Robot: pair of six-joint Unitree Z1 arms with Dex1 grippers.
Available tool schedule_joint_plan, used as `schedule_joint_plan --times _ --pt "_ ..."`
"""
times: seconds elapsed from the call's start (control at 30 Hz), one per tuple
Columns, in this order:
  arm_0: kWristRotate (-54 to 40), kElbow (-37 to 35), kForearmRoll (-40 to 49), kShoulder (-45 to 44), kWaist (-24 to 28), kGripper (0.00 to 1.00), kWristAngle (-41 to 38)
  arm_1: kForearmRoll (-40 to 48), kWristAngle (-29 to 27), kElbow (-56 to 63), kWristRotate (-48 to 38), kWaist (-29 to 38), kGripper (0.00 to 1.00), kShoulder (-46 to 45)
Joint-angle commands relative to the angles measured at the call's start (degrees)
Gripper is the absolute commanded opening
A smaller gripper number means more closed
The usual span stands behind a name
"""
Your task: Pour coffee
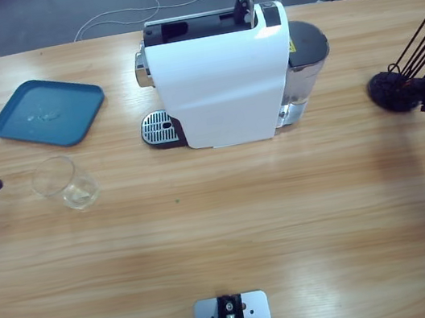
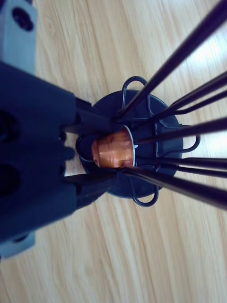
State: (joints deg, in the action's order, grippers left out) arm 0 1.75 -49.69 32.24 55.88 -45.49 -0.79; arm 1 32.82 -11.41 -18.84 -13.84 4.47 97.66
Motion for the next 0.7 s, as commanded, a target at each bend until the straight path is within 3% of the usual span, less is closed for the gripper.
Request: schedule_joint_plan --times 0.03,0.13,0.7 --pt "0.9 -0.3 0.2 2.5 -0.4 1.0 -1.2 1.0 0.2 1.3 1.5 -1.4 0.158 1.6" --pt "0.9 0.0 0.2 2.4 -0.4 1.0 -1.2 -1.1 0.1 0.9 2.1 -1.4 0.049 -1.6" --pt "2.1 6.5 -6.3 2.1 -0.4 1.0 -3.7 -35.5 0.0 -21.8 4.0 -1.3 0.043 -23.6"
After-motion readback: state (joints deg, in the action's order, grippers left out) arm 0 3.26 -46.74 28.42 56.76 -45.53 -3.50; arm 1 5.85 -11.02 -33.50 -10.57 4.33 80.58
